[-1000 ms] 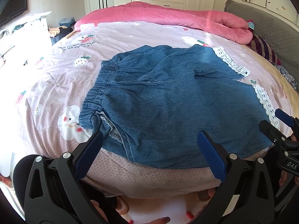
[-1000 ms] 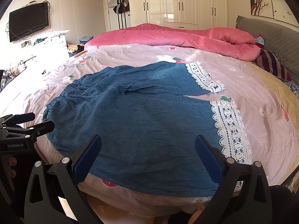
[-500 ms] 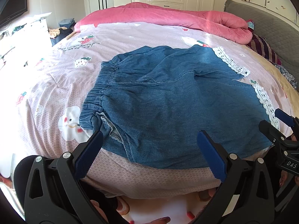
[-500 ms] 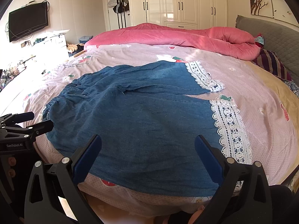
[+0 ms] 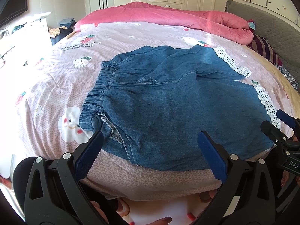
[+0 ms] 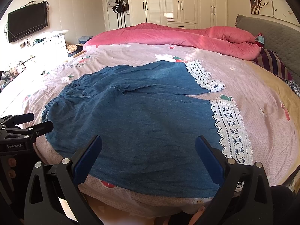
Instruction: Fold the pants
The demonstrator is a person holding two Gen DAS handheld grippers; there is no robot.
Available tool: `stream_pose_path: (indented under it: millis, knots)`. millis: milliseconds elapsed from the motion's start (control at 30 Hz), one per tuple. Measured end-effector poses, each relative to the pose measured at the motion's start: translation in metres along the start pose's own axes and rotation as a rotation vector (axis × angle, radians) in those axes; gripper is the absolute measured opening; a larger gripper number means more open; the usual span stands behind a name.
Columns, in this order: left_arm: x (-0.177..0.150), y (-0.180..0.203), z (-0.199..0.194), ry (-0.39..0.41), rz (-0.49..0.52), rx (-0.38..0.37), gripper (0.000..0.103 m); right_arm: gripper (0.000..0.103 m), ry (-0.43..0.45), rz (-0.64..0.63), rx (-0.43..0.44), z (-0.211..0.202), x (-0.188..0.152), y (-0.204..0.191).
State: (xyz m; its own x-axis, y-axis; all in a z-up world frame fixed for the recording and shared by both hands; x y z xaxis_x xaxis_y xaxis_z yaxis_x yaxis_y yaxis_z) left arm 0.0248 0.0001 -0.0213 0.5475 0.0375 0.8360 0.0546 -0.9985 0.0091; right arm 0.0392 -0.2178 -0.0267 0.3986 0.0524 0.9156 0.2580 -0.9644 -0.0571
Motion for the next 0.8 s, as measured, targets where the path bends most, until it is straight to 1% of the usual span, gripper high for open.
stream_pose_path:
  millis: [167, 333, 400, 467, 567, 633, 667, 767, 800]
  knots:
    - [0.004, -0.003, 0.004, 0.002, 0.002, -0.001, 0.094, 0.099, -0.003, 0.011, 0.000, 0.003, 0.007, 0.004]
    - [0.016, -0.010, 0.015, 0.009, 0.005, 0.003, 0.094, 0.099, 0.001, 0.011, -0.009, 0.012, 0.027, 0.012]
    - [0.025, -0.015, 0.022, 0.014, 0.008, 0.008, 0.094, 0.099, -0.004, 0.017, -0.001, 0.018, 0.036, 0.016]
    - [0.034, -0.021, 0.032, 0.006, 0.011, 0.010, 0.094, 0.099, -0.032, 0.066, 0.028, 0.030, 0.049, 0.025]
    - [0.054, -0.034, 0.050, 0.009, 0.017, 0.025, 0.094, 0.099, -0.054, 0.075, 0.036, 0.047, 0.063, 0.034]
    - [0.069, -0.045, 0.067, 0.007, 0.016, 0.036, 0.094, 0.099, -0.082, 0.101, 0.033, 0.065, 0.072, 0.047]
    - [0.077, -0.050, 0.075, 0.009, 0.017, 0.037, 0.094, 0.099, -0.093, 0.126, 0.020, 0.074, 0.076, 0.056]
    - [0.095, -0.065, 0.108, -0.002, 0.075, 0.084, 0.094, 0.099, -0.105, 0.166, -0.024, 0.094, 0.086, 0.083]
    - [0.100, -0.069, 0.122, -0.016, 0.095, 0.082, 0.094, 0.099, -0.106, 0.163, -0.060, 0.102, 0.090, 0.095]
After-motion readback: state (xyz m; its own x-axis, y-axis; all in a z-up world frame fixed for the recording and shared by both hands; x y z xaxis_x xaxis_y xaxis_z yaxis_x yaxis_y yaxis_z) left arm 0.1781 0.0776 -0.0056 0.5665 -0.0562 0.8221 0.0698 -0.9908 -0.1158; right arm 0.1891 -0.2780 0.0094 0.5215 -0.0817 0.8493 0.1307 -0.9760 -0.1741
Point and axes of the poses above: each gripper's, at about its wrist camera, not at the fingertips, and z roughly the way its jaws point, y to its right, x to its top, the point moved 4 cm from there along z, roughly the way its jaws point, and after that the axes turned 15 degrees about y, right-handed, at the moved point
